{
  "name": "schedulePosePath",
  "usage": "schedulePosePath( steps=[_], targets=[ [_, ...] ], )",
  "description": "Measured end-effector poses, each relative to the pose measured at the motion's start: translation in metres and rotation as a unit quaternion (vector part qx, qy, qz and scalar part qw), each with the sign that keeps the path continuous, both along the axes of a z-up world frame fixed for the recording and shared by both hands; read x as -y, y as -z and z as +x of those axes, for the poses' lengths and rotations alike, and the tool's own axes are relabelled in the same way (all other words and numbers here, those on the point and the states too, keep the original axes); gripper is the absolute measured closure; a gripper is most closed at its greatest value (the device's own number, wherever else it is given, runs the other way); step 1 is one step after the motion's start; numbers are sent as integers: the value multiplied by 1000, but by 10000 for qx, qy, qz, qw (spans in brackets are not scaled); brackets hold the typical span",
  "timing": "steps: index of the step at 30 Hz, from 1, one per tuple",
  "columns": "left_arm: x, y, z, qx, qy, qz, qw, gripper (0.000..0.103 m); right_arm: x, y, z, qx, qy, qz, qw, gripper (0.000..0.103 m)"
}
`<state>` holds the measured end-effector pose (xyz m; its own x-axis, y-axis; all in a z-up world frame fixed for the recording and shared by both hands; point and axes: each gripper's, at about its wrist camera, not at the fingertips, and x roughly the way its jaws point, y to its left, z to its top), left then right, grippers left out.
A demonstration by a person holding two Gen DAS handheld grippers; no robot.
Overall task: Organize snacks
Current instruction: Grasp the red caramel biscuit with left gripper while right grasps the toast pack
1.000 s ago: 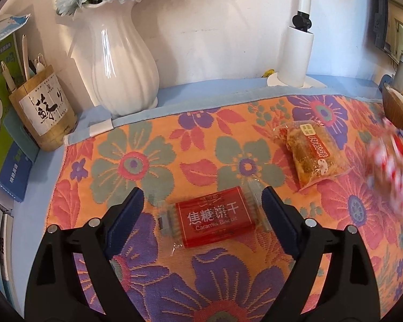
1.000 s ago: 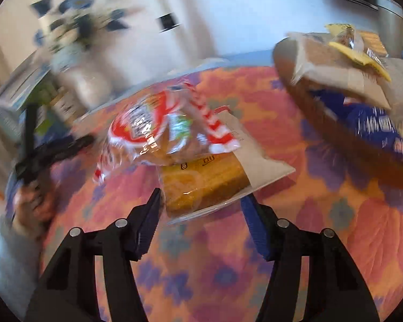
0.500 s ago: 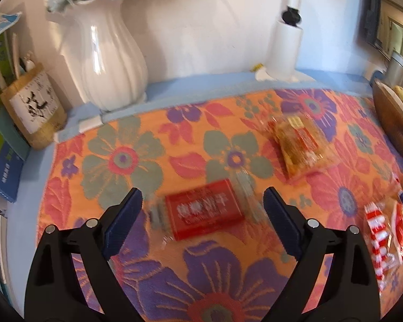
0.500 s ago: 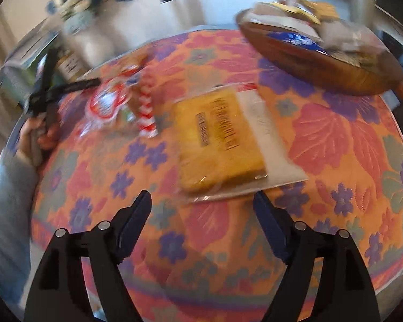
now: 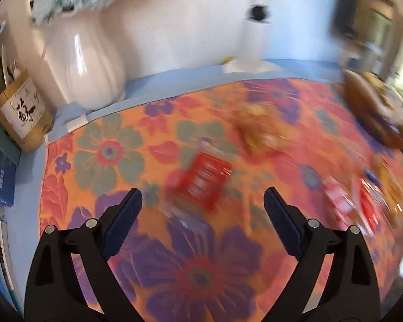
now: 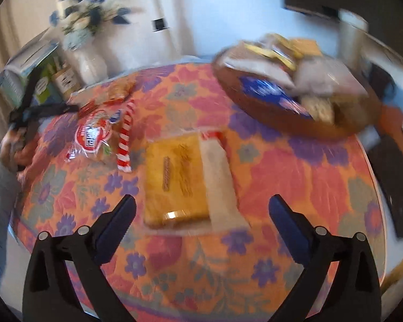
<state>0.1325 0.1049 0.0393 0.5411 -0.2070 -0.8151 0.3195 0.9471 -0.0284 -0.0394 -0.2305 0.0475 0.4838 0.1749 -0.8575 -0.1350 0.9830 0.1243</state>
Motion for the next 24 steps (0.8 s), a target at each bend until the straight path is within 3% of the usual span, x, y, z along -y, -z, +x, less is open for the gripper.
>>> schedulePosePath(
  steps=[3, 5, 7, 9, 11, 17, 20, 21, 22, 24],
  targets=[
    [14, 19, 18, -252, -42, 92, 9996, 14, -12, 7, 14, -152, -304, -288, 9990, 5],
    [26, 29, 20, -195, -37, 453, 9988, 16, -16, 11, 18, -139, -398, -489, 9979, 5],
    [31, 26, 16, -90, -2, 438, 9990, 30, -19, 14, 21, -176, -459, -571, 9972, 5],
    [30, 22, 14, -65, -75, 463, 9989, 58, -19, 17, 23, -237, -462, -523, 9973, 5],
    [27, 18, 11, -89, -150, 429, 9989, 68, -19, 21, 26, -304, -450, -416, 9977, 5],
    [22, 4, -18, 62, -290, 493, 9983, 69, -19, 39, 38, -758, -313, 22, 9966, 5],
    [30, -3, -35, 109, -219, 755, 9969, 69, -28, 44, 36, -793, -261, -257, 9962, 6],
    [36, -4, -41, 67, -202, 994, 9948, 69, -31, 43, 34, -771, -270, -438, 9957, 9],
    [41, -6, -45, 25, -168, 1150, 9932, 69, -35, 42, 32, -720, -297, -596, 9952, 19],
    [52, -15, -51, 47, -63, 1088, 9940, 68, -39, 36, 24, -609, -415, -616, 9954, 26]
  ],
)
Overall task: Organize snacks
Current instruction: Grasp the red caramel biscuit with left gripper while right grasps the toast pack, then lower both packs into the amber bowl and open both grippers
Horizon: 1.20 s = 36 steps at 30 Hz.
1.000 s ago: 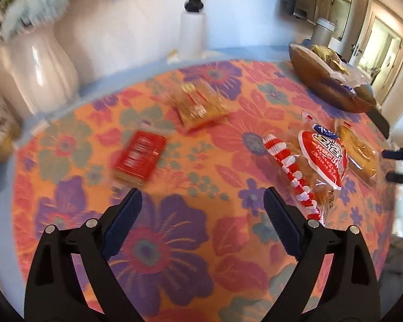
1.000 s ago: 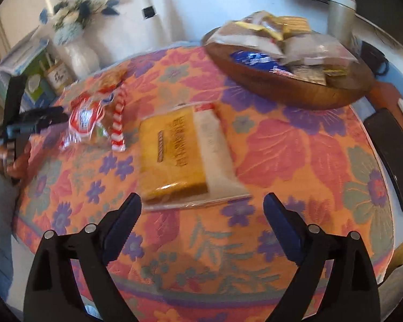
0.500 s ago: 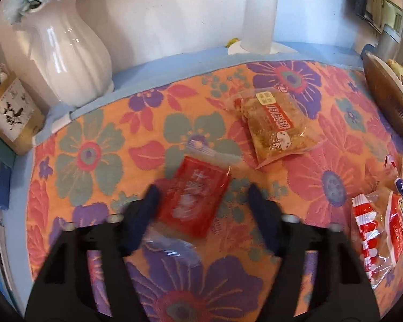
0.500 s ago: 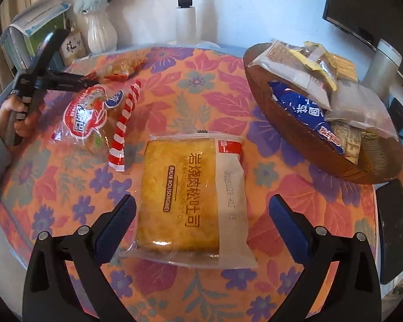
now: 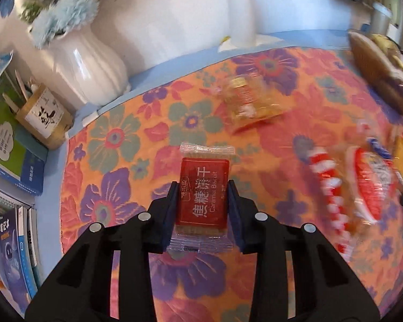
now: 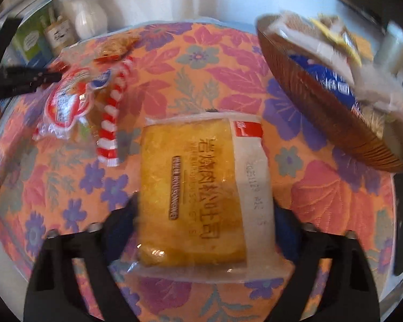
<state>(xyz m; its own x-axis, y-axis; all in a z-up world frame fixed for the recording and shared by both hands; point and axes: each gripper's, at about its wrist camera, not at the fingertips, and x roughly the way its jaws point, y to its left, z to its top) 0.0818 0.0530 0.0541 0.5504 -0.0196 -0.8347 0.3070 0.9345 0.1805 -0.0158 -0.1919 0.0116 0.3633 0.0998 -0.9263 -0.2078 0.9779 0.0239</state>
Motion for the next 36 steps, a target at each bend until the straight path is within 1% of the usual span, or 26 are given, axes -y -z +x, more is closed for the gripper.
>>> schedulePosePath(
  steps=[2, 5, 6, 8, 11, 14, 15, 17, 21, 23, 25, 26, 27, 30, 34, 36],
  targets=[
    [10, -15, -8, 104, 130, -144, 9998, 69, 3, -3, -8, -17, -13, 158, 9999, 28],
    [30, -27, -13, 131, 245, -76, 9996, 68, 13, -12, -22, -84, 66, 462, 9989, 29],
    [45, -33, -16, 166, 398, -57, 9991, 68, 18, -19, -26, -76, 85, 609, 9981, 29],
    [63, -43, -19, 257, 628, -122, 9976, 68, 30, -39, -34, 10, 109, 924, 9957, 29],
    [112, -70, -27, 539, 1143, -358, 9913, 68, 52, -73, -39, 284, 227, 1251, 9915, 29],
    [158, -87, -30, 813, 1439, -253, 9859, 68, 81, -105, -41, 553, 434, 1411, 9875, 29],
    [180, -94, -30, 902, 1621, -323, 9821, 68, 91, -112, -39, 611, 537, 1451, 9861, 29],
    [208, -104, -26, 1014, 1799, -482, 9773, 68, 115, -127, -38, 717, 799, 1636, 9807, 29],
    [251, -121, -12, 1097, 1981, -922, 9697, 68, 159, -146, -33, 931, 1230, 1884, 9699, 29],
    [269, -126, -2, 1018, 2015, -1131, 9676, 68, 181, -155, -26, 1047, 1429, 2007, 9635, 29],
    [285, -129, 13, 846, 2037, -1430, 9648, 68, 197, -163, -19, 1224, 1591, 2040, 9582, 29],
    [292, -129, 21, 769, 2040, -1571, 9632, 68, 205, -168, -13, 1367, 1687, 2039, 9546, 29],
    [299, -128, 24, 750, 2035, -1634, 9624, 68, 213, -172, -7, 1489, 1787, 2058, 9506, 29],
    [314, -127, 36, 696, 2019, -1760, 9610, 68, 234, -176, 17, 1684, 2084, 2049, 9414, 29],
    [326, -122, 45, 629, 2039, -1918, 9580, 68, 253, -160, 54, 1462, 2389, 2208, 9342, 28],
    [329, -116, 50, 579, 1989, -1967, 9583, 68, 257, -150, 70, 1435, 2521, 2127, 9331, 28]
  ],
)
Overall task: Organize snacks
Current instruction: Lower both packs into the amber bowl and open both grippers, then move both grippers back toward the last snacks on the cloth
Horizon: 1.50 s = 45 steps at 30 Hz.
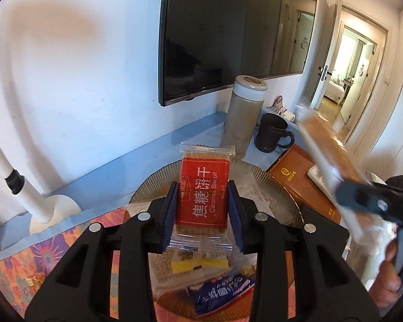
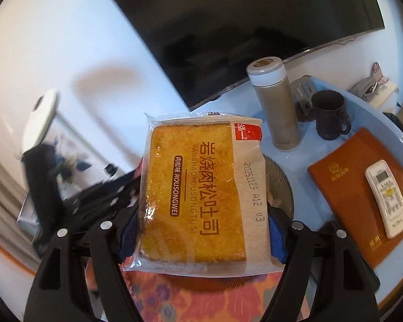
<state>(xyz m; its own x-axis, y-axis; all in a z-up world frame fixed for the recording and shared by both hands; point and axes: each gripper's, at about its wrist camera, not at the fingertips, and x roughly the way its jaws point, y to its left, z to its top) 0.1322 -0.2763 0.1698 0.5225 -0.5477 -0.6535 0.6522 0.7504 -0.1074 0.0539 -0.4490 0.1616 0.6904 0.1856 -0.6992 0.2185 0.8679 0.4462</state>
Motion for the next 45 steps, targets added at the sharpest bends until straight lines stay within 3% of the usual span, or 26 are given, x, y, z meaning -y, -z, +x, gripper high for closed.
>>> schedulePosePath(
  steps=[7, 8, 9, 11, 18, 26, 29, 34, 37, 42, 45],
  targets=[
    [-1, 20, 15, -267, -50, -22, 9996, 67, -13, 30, 27, -284, -42, -234, 9993, 26],
    [-2, 23, 16, -304, -35, -29, 9995, 62, -15, 32, 28, -325, -88, -250, 9991, 22],
    [-2, 25, 16, -341, -3, -46, 9994, 46, -16, 34, 27, -338, -128, -195, 9992, 22],
    [-5, 28, 16, -454, 66, -85, 9989, 33, -14, 34, 21, -321, -125, -56, 9994, 18],
    [-26, 30, 13, -786, 139, -249, 9965, 31, -11, 17, -1, -186, -14, -67, 9998, 14],
    [-87, 9, -33, -260, -55, -73, 9996, 24, -44, 11, -32, -99, -372, -17, 9993, 11],
    [-139, 2, -60, 3, -520, -156, 9985, 20, -70, 18, -54, 71, -789, -136, 9968, 11],
    [-246, 32, -100, -90, -1647, -328, 9858, 17, -120, 51, -83, -71, -1613, -49, 9869, 6],
    [-301, 66, -125, -89, -2464, -270, 9687, 18, -156, 78, -96, -266, -2139, -317, 9760, 6],
    [-346, 130, -139, -595, -3177, -40, 9463, 18, -188, 105, -93, -534, -2402, -568, 9676, 5],
    [-356, 147, -139, -726, -3362, -82, 9389, 19, -206, 121, -87, -680, -2403, -993, 9632, 5]
  ],
)
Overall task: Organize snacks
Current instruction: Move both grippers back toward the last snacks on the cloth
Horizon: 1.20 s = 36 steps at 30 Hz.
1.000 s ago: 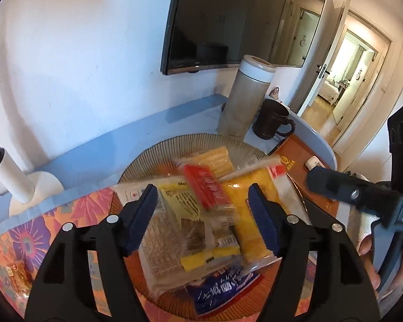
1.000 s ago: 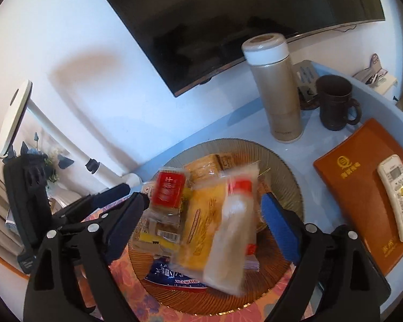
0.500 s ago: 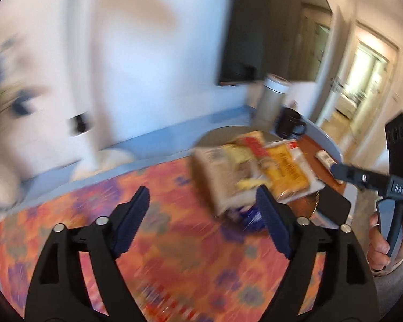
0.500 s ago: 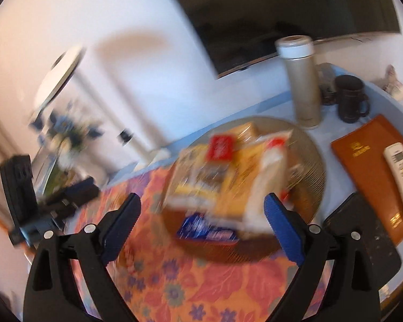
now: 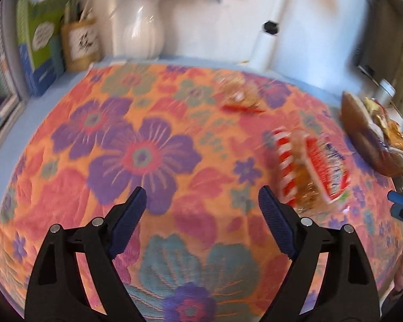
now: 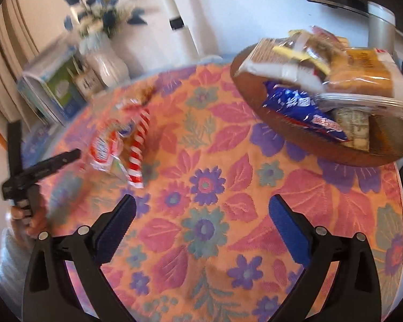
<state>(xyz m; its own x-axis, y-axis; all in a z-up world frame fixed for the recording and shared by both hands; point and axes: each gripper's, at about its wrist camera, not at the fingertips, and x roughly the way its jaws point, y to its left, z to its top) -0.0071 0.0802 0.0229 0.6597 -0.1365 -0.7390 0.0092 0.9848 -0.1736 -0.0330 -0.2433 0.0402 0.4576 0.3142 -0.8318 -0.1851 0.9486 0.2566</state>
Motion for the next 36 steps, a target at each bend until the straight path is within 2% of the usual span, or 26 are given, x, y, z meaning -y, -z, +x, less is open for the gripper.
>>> schedulePosePath(
  steps=[3, 6, 15, 20, 23, 24, 27, 31, 33, 34, 36],
  targets=[
    [-6, -5, -1, 264, -17, -163, 9995, 17, -10, 15, -1, 7, -37, -359, 9993, 5],
    [-7, 1, 8, 56, -26, -206, 9998, 17, -14, 32, -2, -98, -53, -633, 9979, 5],
    [-14, 8, 9, -128, -176, -280, 9994, 16, -12, 31, -3, -69, -115, -538, 9985, 5],
    [-13, 7, 9, -280, -173, -145, 9994, 16, -12, 26, -5, -29, -139, -467, 9988, 5],
    [-8, -13, 5, -361, -11, 135, 9993, 16, -20, 9, -8, 98, -515, -242, 9983, 5],
    [-5, -28, 3, -319, 28, 345, 9989, 15, -27, -1, -8, 224, -677, -258, 9971, 5],
    [-2, -71, 4, -152, 47, 797, 9967, 9, -50, -14, 0, 535, -992, -661, 9914, 5],
    [-3, -97, 25, -83, 277, 577, 9979, 6, -77, 0, 8, 698, -1119, -1143, 9847, 5],
    [2, -99, 45, -111, 301, 671, 9972, 6, -77, 14, 11, 698, -953, -1136, 9865, 5],
    [7, -98, 55, -107, 292, 742, 9968, 6, -75, 19, 15, 536, -839, -1199, 9878, 5],
    [15, -97, 73, 2, 382, 663, 9971, 6, -65, 14, 14, 647, -717, -1037, 9899, 5]
  ],
)
